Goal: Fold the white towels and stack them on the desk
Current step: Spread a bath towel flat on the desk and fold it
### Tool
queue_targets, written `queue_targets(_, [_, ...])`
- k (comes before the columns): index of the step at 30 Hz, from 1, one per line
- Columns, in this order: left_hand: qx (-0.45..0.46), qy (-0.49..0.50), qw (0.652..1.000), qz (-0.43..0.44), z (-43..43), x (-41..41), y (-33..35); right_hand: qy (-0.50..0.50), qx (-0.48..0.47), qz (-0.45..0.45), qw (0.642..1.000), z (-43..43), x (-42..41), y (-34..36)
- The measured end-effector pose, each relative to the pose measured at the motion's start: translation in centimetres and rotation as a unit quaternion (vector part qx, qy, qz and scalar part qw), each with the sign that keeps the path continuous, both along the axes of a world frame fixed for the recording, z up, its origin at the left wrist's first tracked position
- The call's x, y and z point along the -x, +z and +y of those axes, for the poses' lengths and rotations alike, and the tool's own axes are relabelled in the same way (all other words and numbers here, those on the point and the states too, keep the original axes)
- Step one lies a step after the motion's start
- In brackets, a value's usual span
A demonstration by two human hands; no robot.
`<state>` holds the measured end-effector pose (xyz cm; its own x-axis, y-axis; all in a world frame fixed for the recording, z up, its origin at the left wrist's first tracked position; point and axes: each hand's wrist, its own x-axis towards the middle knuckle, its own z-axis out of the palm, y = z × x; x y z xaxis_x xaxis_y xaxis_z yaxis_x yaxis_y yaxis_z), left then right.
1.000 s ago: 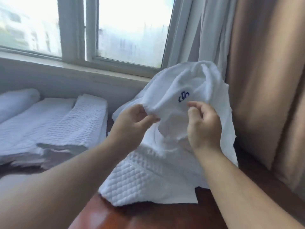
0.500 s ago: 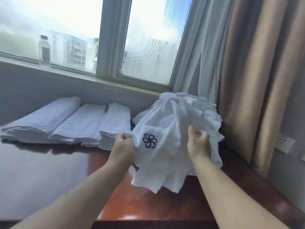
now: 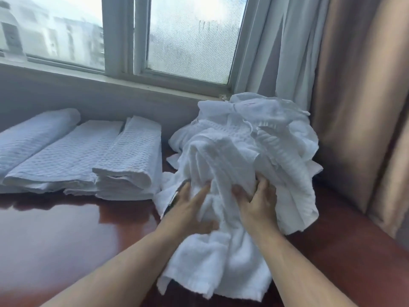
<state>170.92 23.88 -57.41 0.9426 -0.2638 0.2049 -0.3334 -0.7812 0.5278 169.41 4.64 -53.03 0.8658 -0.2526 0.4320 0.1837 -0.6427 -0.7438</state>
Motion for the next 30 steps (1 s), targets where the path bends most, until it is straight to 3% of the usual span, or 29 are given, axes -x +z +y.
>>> queue_targets(9, [-0.015, -0.022, 0.999, -0.023, -1.9, -12.3, -0.2, -0.02, 0.0, -0.059, 0.998, -2.4, -11.9, -1.7])
queue_targets(15, [-0.023, 0.015, 0.999, -0.025, -1.8, -10.5, 0.3, 0.004, -0.003, 0.005, 1.0, -2.2, -11.1, -0.8])
queue_targets(17, [0.032, 0.041, 0.994, -0.101, -0.9, -7.9, 1.0, 0.016, -0.006, 0.022, 1.0, -1.9, -8.4, 0.0])
queue_targets(19, [0.138, 0.025, 0.977, -0.159, 0.6, -4.7, 2.0, 0.005, 0.012, -0.017, 1.0, -1.3, -5.0, 0.7])
queue_targets(21, [0.239, 0.022, 0.96, -0.145, 2.5, -1.1, 2.6, -0.023, -0.009, -0.07, 0.997, -0.4, -1.7, 1.1])
queue_targets(22, [0.29, 0.03, 0.949, -0.121, 3.4, 0.6, 2.8, -0.031, -0.063, -0.073, 0.995, 0.1, -0.3, 1.5])
queue_targets(24, [0.374, 0.043, 0.924, -0.065, 5.0, 3.5, 2.8, 0.008, -0.235, -0.001, 0.972, 1.1, 1.7, 2.0])
queue_targets(26, [0.391, 0.065, 0.918, -0.028, 6.2, 5.7, 2.8, 0.071, -0.324, 0.095, 0.939, 2.0, 3.4, 2.0])
queue_targets(30, [0.26, 0.115, 0.958, -0.032, 8.4, 8.6, 4.5, 0.266, -0.401, 0.27, 0.834, 3.6, 6.6, 2.3])
